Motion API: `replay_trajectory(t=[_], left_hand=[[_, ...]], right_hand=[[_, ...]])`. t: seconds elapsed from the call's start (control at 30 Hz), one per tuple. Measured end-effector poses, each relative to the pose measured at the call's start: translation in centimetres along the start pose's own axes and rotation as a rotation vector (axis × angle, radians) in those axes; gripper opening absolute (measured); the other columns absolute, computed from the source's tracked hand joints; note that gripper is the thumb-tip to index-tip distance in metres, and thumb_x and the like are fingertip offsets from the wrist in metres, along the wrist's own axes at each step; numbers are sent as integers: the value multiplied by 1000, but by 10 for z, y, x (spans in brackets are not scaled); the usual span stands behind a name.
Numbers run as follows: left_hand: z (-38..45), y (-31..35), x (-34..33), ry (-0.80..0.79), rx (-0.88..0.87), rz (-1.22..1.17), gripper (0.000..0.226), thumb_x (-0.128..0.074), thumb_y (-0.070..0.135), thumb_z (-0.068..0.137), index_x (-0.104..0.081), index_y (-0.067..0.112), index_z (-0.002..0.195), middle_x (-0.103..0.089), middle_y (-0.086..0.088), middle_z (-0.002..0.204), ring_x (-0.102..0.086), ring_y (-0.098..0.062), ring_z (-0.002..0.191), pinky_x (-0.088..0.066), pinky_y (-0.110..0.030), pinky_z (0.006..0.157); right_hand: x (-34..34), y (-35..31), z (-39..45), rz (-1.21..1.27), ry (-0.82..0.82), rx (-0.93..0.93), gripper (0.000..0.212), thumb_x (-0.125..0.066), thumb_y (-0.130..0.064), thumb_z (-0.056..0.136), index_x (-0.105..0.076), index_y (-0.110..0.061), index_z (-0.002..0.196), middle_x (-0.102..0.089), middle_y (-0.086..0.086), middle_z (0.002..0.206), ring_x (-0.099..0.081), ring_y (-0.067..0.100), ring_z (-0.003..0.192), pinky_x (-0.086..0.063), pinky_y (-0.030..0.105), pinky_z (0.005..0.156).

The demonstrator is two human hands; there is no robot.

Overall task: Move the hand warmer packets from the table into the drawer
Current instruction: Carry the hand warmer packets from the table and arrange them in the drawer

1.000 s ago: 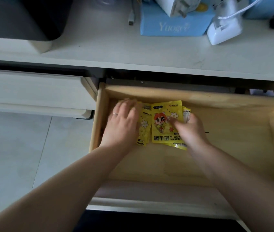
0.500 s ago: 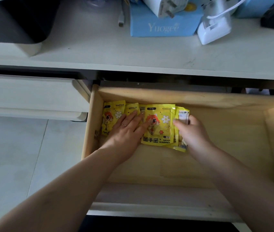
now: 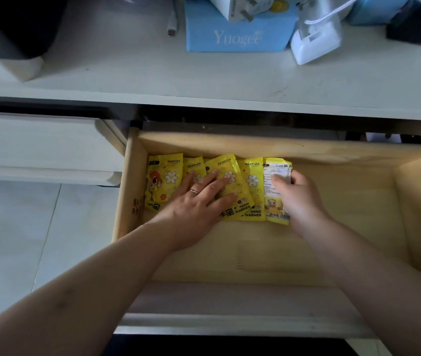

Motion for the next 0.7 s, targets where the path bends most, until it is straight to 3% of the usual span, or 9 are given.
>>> replay_trajectory(t=[0.1, 0.17, 0.3, 0.4, 0.53, 0.6, 0.7], left_hand=[[-1, -4, 1, 76, -38, 7, 52, -37, 20, 82, -38, 29, 133, -47, -16, 141, -41, -39, 133, -32, -58, 106], [0, 0, 2, 105, -84, 8, 58, -50, 18, 75, -42, 28, 132, -50, -18, 136, -44, -40, 131, -33, -57, 106], [10, 25, 5, 102, -147, 41, 74, -67, 31, 73, -36, 30, 140, -41, -15, 147, -35, -36, 137, -25, -56, 108], [21, 34, 2, 49, -65, -3, 68, -62, 38, 84, -32, 32, 144, -28, -10, 155, -16, -33, 145, -8, -59, 112], [27, 38, 0, 110, 12, -97, 59, -83, 32, 64, -63, 25, 119, -60, -12, 126, -49, -35, 128, -25, -64, 102], [30, 37, -2, 166, 44, -127, 58, -86, 31, 58, -67, 23, 112, -64, -13, 117, -56, -35, 119, -27, -66, 99], [31, 37, -1, 211, 53, -144, 57, -86, 33, 58, -68, 22, 112, -64, -14, 114, -57, -36, 115, -23, -66, 100]], right_hand=[[1, 0, 3, -10, 5, 7, 26, -56, -27, 91, -57, -3, 101, -56, 4, 87, -47, 16, 68, -34, 24, 56], [-2, 0, 3, -2, -1, 1, 18, -57, -26, 90, -57, -9, 97, -56, 0, 84, -47, 13, 65, -35, 24, 55], [1, 2, 3, -17, 28, 27, 6, -47, -17, 86, -49, -14, 81, -43, 0, 69, -34, 16, 59, -25, 27, 52], [10, 2, 6, -148, 42, 127, 16, -50, -22, 89, -58, -9, 96, -60, 6, 84, -47, 18, 68, -31, 28, 56], [13, 1, 16, -226, 8, 204, 34, -59, -25, 89, -60, -15, 122, -67, -1, 108, -62, 18, 94, -41, 24, 68], [10, -3, 18, -248, 7, 225, 34, -62, -23, 88, -61, -16, 121, -67, -4, 104, -63, 18, 95, -43, 25, 72], [5, -4, 22, -302, 39, 252, 31, -64, -26, 86, -61, -19, 116, -69, -4, 99, -63, 16, 85, -42, 23, 62]])
Point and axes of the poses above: each hand's wrist, its own z-axis towards the middle knuckle, its own x-axis out of the back of the hand, y = z × x, the point moved 3 cm from there along z, towards the middle knuckle
